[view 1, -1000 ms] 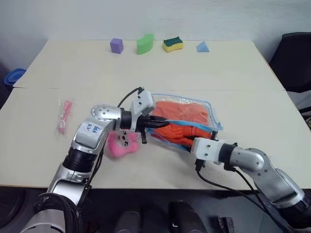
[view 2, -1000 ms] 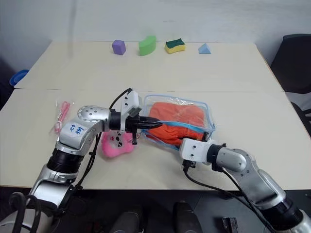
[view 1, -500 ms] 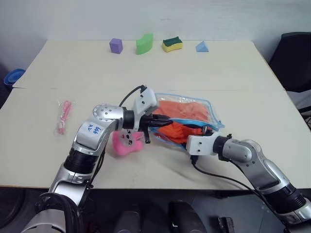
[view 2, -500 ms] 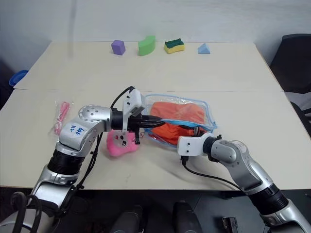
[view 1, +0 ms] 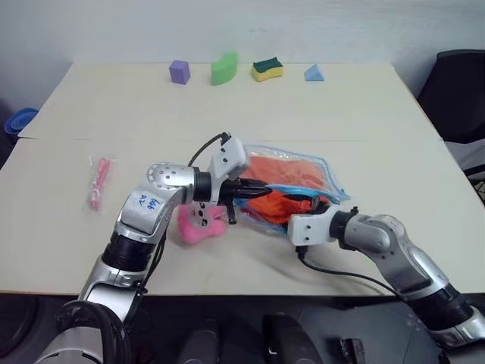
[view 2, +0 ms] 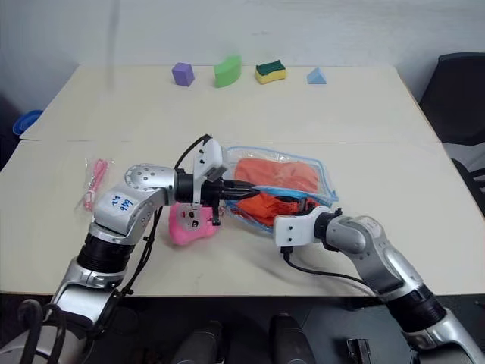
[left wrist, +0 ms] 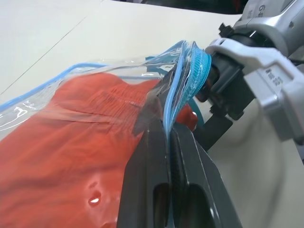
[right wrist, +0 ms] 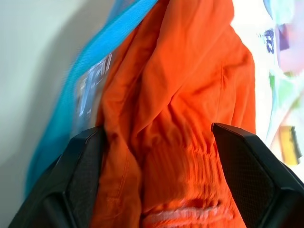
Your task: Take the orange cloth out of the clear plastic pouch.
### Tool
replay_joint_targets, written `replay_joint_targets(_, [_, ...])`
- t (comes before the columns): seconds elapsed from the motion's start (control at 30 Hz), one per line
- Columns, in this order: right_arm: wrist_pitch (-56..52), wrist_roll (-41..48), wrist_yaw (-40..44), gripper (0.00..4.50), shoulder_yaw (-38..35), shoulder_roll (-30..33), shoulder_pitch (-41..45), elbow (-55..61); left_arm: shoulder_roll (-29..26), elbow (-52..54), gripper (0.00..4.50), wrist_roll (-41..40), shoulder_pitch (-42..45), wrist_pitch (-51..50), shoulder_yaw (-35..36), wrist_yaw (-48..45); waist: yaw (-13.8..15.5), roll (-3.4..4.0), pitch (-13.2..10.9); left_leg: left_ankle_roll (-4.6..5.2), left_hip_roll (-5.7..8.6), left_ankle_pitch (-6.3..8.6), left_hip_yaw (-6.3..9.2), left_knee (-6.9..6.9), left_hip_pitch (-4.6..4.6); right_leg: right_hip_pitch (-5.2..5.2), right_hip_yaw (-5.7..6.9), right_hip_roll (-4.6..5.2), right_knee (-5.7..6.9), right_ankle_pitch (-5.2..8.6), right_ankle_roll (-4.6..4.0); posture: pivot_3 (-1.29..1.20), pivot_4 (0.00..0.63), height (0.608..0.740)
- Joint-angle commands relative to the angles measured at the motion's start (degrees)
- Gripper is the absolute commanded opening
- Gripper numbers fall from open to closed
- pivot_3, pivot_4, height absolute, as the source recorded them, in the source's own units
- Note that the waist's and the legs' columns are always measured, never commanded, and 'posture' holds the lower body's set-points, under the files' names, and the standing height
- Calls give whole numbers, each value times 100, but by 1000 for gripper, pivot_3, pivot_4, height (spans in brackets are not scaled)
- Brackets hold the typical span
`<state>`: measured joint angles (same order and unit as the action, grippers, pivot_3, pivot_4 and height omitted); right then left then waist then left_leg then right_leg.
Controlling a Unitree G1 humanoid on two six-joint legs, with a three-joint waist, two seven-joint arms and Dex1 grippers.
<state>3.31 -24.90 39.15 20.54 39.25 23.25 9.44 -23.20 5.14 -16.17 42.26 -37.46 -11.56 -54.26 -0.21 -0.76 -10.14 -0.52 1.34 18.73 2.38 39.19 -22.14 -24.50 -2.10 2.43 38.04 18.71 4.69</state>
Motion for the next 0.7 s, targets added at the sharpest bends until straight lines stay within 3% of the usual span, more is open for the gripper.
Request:
replay_joint_targets(0.03, [21,-288,-36,3693,219,-173,122,-476,80,167,0,-134,114,26,5,30,2,-1,1,-1,0,-1,0,0,0,0,0,0,-1,0,0,0,150,740])
replay_joint_targets(0.07, [-3,-296,-23,3693,239,-239,179,-618,93,170,0,-139,111,23,6,37,2,-2,2,-2,0,-1,0,0,1,1,0,0,1,0,0,0,150,740])
replay_joint_targets(0.17, [30,-329,-24,3139,279,-338,313,-965,112,161,0,-148,92,25,20,65,1,-4,4,-3,1,-1,0,0,4,4,0,1,1,0,0,0,150,740])
replay_joint_targets(0.47, [144,-169,186,167,239,-324,282,-1084,105,120,0,-190,29,-29,119,191,8,-4,5,-3,3,-1,0,2,4,6,0,3,1,0,0,0,150,740])
replay_joint_targets(0.5, [150,-168,204,5,236,-319,273,-1077,107,119,0,-198,25,-38,126,201,7,-4,5,-3,2,-1,0,2,5,5,0,3,1,0,0,0,150,740])
replay_joint_targets(0.7, [229,-196,151,5,208,-327,293,-922,436,-364,0,-97,237,4,295,684,16,-5,5,-2,2,-1,1,3,4,6,1,4,1,0,0,0,150,740])
